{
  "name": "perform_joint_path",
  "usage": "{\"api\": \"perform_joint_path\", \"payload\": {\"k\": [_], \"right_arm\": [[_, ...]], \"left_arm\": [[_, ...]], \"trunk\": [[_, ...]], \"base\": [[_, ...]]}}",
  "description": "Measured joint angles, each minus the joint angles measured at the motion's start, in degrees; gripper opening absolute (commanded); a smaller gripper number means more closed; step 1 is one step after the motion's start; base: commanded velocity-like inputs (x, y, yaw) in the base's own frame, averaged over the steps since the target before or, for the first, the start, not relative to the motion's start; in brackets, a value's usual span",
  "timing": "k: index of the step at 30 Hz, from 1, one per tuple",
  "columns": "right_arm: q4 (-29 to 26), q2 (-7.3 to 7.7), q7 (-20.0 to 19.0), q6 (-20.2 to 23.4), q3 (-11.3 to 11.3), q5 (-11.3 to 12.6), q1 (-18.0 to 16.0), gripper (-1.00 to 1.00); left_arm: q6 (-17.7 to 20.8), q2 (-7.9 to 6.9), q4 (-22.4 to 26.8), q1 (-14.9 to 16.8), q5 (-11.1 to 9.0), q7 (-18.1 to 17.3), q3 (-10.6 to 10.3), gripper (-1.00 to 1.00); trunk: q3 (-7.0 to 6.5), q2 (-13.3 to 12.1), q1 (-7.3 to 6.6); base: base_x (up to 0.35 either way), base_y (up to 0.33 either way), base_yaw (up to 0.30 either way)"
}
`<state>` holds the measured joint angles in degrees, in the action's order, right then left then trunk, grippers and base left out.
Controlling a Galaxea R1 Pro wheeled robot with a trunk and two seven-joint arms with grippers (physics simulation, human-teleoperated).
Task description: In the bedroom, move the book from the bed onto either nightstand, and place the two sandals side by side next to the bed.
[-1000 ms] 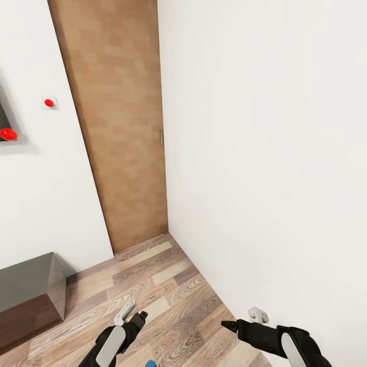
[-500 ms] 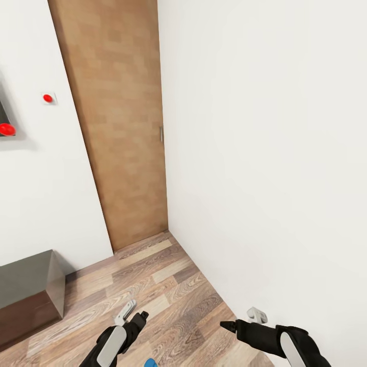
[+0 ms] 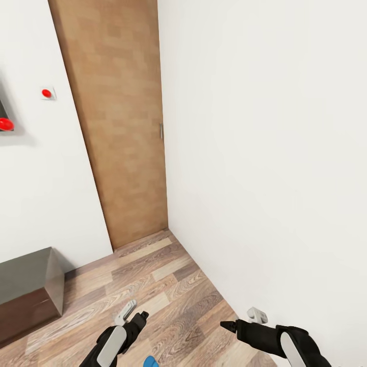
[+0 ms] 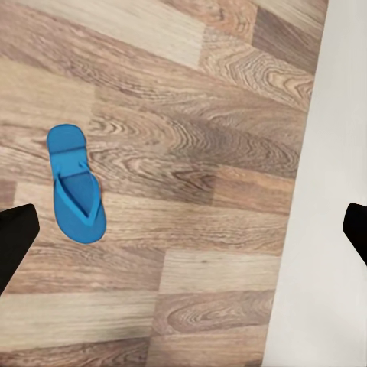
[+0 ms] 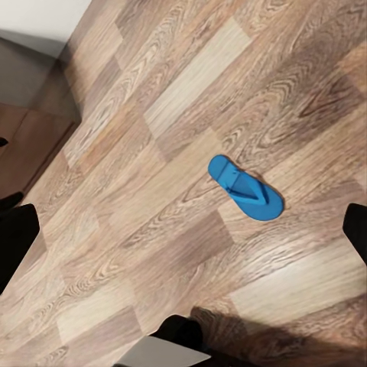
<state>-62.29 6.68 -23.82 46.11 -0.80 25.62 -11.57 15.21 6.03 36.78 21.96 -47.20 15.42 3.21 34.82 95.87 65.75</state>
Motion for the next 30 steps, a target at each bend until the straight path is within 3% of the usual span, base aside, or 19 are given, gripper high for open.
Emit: {"api": "perform_joint_path", "payload": {"k": [8,11,17,30], "right_arm": [[-0.2,0.53,-0.1,0.1,-0.4,0.2,0.0,1.00],[-0.4,2.34,-0.1,0.1,-2.7,4.2,0.0,1.00],[-0.4,3.94,0.0,0.3,-4.0,11.5,0.0,1.00],[-0.4,4.21,0.0,0.3,-4.1,12.7,0.0,1.00]], "left_arm": [[0.4,-0.01,0.0,0.0,0.0,-0.1,0.0,1.00],[0.5,-0.02,0.0,0.0,0.0,-0.1,0.0,1.00],[0.5,-0.02,0.0,0.0,0.0,-0.1,0.0,1.00],[0.5,-0.01,0.0,0.0,0.0,-0.1,0.1,1.00]], "trunk": [[1.44,3.2,1.76],[1.80,4.0,2.20],[1.80,4.0,2.20],[4.13,9.2,5.05]], "base": [[0.000,0.000,0.000],[0.000,0.000,0.000],[0.000,0.000,0.000],[0.000,0.000,0.000]]}}
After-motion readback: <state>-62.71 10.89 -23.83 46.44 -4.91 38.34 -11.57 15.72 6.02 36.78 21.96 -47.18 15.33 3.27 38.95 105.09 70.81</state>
